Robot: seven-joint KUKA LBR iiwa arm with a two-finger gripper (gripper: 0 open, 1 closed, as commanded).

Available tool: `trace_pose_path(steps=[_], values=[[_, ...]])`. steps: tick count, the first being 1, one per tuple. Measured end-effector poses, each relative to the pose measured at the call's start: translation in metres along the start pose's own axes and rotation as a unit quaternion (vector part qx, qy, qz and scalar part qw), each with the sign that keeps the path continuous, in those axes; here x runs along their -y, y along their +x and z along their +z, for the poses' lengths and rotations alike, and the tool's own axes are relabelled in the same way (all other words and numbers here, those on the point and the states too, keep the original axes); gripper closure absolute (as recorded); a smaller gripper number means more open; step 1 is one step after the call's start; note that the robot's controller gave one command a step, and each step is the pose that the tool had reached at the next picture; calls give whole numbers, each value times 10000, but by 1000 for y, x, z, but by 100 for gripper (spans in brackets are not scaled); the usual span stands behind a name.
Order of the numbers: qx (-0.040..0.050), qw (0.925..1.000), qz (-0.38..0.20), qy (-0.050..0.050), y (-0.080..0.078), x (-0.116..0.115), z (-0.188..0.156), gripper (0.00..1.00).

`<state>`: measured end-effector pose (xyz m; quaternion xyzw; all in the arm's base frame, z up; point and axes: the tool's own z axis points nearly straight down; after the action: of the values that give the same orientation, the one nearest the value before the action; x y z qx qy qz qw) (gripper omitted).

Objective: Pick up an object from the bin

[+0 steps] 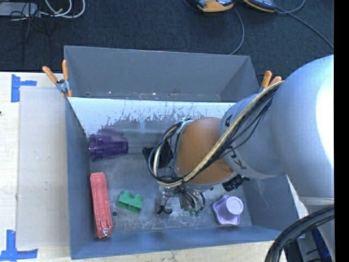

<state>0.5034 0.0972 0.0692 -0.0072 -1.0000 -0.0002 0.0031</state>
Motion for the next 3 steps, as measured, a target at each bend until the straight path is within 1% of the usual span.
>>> trace_pose_path(steps=[1, 2, 3], values=[[-9, 10000, 15, 1, 4, 2, -10, 100], [-9, 9999, 108, 0, 7, -6, -20, 0], [-9, 9999, 113, 0, 7, -6, -20, 0]])
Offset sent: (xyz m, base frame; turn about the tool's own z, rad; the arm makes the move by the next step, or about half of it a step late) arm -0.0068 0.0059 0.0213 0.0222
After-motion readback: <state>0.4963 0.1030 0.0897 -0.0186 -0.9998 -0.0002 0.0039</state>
